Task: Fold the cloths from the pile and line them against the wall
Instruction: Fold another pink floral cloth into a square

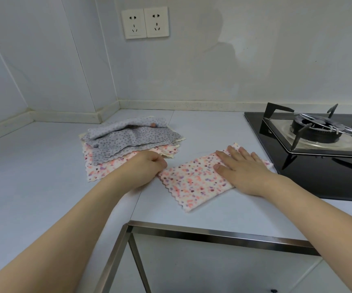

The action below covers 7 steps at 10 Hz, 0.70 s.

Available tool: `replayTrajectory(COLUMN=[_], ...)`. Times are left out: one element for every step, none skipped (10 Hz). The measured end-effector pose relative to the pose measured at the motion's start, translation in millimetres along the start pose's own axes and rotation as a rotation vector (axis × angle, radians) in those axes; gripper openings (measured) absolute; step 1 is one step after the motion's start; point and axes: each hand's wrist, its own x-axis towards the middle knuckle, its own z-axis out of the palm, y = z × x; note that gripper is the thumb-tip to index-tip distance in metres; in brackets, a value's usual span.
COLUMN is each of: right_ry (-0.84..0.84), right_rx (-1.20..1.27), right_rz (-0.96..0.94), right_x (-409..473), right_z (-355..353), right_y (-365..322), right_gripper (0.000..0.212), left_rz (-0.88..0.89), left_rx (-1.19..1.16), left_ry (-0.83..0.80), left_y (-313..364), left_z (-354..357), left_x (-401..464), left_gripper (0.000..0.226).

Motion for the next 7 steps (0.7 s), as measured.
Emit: replayTrajectory(right_ry=[0.005,0.019,0.024,0.031,0.035,0.043,0.046], right_rx=[-0.01,-0.016,-0.006,0.001,0.013,0.023,0.026], right_rz=[0.0,0.002,0.001,-0.001,0.001,-0.002,-0.004], right_x=[1,0,0,0,-1,-1,0], right_z=[0,1,1,1,1,2,2], right_y=[-1,-2,-3,-2,-2,-3,-3], right_gripper=[0.06,0.06,0.06,0.061,0.061,0.061,0.061], left_rz=[0.041,0.086,0.06,-0.006,-0.035,-0.036,-0.01], left_rx=[0.205,0.236,0.105,0.034,0.055,-0.016,-0.087], left_ry=[-0.076,-0.062,-0.064,-0.124,-0.14,-0.132,-0.119], left_y=[8,12,12,17,20,20,21], left_z=[11,14,10,11,13,12,7], left_x=[-3,-2,-1,-1,2,2,-2], left_gripper=[0.019,0.011,0.018,0.029,0.014,0.015,0.016])
